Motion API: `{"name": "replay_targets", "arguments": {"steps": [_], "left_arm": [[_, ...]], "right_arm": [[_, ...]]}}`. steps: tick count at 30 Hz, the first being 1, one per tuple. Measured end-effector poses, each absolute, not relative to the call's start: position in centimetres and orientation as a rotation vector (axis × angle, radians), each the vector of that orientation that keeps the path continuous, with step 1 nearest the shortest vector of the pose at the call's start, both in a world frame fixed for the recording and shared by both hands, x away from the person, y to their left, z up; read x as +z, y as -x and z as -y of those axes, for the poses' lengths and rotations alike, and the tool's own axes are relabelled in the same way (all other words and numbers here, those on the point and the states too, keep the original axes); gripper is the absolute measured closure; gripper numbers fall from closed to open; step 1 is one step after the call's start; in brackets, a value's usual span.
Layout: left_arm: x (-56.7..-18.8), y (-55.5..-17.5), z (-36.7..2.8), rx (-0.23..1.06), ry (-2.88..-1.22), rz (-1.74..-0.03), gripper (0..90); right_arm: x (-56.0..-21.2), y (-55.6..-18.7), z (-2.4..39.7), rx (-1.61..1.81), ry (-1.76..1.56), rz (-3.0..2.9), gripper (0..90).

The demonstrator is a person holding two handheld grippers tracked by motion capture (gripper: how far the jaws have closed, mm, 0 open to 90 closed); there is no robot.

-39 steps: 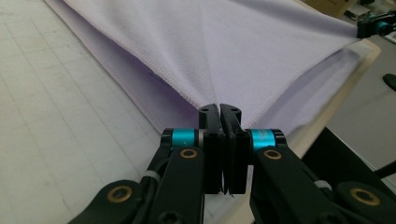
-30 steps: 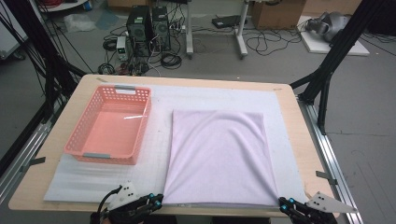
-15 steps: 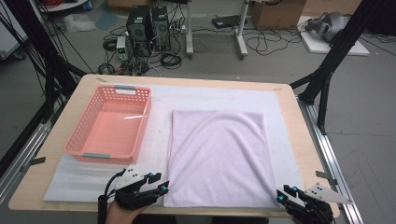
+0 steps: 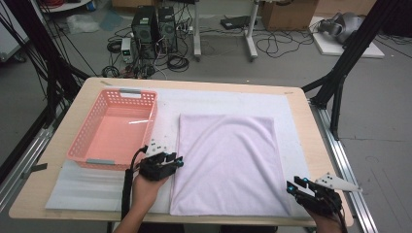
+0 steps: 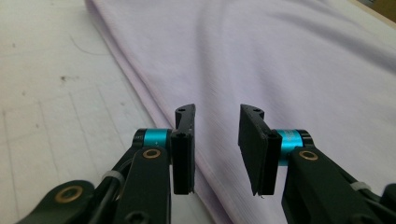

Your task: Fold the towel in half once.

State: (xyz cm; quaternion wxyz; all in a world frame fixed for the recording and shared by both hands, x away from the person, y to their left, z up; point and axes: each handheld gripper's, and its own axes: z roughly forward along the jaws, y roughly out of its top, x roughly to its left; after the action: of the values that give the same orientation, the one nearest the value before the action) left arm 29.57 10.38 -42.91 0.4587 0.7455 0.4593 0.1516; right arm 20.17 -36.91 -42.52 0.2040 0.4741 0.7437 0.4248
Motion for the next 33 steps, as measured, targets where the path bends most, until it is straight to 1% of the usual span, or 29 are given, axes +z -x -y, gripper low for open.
{"name": "replay_targets", "arguments": {"steps": [5, 12, 13, 14, 15, 17, 20, 22, 24, 25, 26, 29, 32, 33], "left_arm": [[-43.3, -32.5, -9.6, 0.409, -1.865, -1.162, 69.0], [-45.0, -34.3, -8.8, 0.463, -1.932, -1.166, 70.6], [-45.0, -34.3, -8.6, 0.494, -1.942, -1.159, 74.5], [-44.9, -34.2, -8.5, 0.528, -1.954, -1.156, 82.0], [-44.8, -34.2, -8.4, 0.571, -1.970, -1.159, 86.2], [-44.5, -34.3, -8.6, 0.623, -1.957, -1.188, 86.8], [-44.4, -34.2, -9.1, 0.617, -1.962, -1.205, 86.6], [-44.5, -34.3, -9.1, 0.596, -1.963, -1.192, 83.6], [-44.6, -34.4, -9.2, 0.573, -1.947, -1.201, 67.6], [-44.5, -34.5, -9.3, 0.553, -1.932, -1.208, 62.5], [-44.5, -34.4, -9.4, 0.550, -1.916, -1.218, 59.2], [-44.4, -34.5, -9.6, 0.537, -1.887, -1.218, 55.7], [-44.4, -34.6, -9.6, 0.529, -1.876, -1.209, 54.7], [-44.4, -34.6, -9.6, 0.522, -1.870, -1.207, 54.7]], "right_arm": [[-42.6, -22.4, 36.9, 1.191, -1.312, -2.087, 59.1], [-42.7, -24.7, 37.1, 1.198, -1.302, -2.096, 59.0], [-42.7, -24.9, 37.1, 1.201, -1.307, -2.098, 59.0], [-42.7, -25.2, 37.2, 1.203, -1.300, -2.098, 59.0], [-42.7, -25.5, 37.2, 1.201, -1.301, -2.100, 58.9], [-42.8, -26.0, 37.2, 1.199, -1.307, -2.105, 58.8], [-43.0, -26.5, 37.2, 1.190, -1.302, -2.104, 58.5], [-43.0, -27.0, 37.2, 1.173, -1.317, -2.096, 57.5], [-43.0, -27.7, 37.0, 1.155, -1.338, -2.073, 56.7], [-43.1, -28.2, 36.9, 1.145, -1.348, -2.062, 57.2], [-43.1, -28.7, 36.7, 1.137, -1.354, -2.054, 59.5], [-43.5, -30.2, 36.0, 1.124, -1.382, -2.063, 67.6], [-44.1, -31.7, 35.0, 1.097, -1.402, -2.090, 68.7], [-44.4, -32.1, 34.7, 1.077, -1.409, -2.104, 70.4]]}}
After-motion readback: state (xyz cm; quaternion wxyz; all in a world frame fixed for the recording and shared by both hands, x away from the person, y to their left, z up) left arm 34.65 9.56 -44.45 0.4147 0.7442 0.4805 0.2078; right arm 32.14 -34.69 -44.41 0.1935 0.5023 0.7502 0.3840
